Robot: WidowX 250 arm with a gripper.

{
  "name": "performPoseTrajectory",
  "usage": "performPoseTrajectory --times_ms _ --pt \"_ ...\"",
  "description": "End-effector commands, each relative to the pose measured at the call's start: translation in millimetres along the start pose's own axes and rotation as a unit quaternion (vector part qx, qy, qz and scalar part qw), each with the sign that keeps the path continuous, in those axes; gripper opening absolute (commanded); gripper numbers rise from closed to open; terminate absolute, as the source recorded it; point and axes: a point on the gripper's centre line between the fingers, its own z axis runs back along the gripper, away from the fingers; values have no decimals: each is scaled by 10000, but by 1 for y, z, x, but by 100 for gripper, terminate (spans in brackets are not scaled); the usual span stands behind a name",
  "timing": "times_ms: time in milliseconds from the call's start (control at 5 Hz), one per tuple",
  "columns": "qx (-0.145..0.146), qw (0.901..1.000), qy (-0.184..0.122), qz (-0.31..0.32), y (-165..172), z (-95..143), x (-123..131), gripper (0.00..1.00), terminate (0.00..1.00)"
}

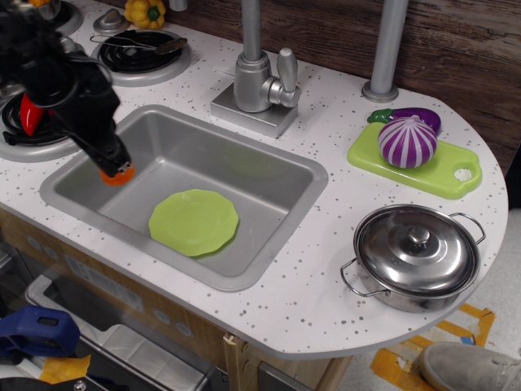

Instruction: Put carrot on plate

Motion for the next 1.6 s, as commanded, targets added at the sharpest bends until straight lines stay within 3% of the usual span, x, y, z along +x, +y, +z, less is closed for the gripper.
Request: performPoseTrajectory --times_ms 0,200,400,800,1000,1200,1400 --pt "-5 9992 -176 -371 -7 -16 22 0 0" --pt "26 9988 -226 -433 -16 -36 23 0 0" --pt "-250 9980 -362 -447 -21 -57 17 0 0" --pt "-351 9946 -477 -852 -23 -75 22 0 0" --pt "-358 9933 -589 -929 -25 -75 25 100 0" --pt "-358 9933 -589 -929 -25 -75 25 100 0" --pt "-358 9933 -589 -929 -25 -75 25 100 100"
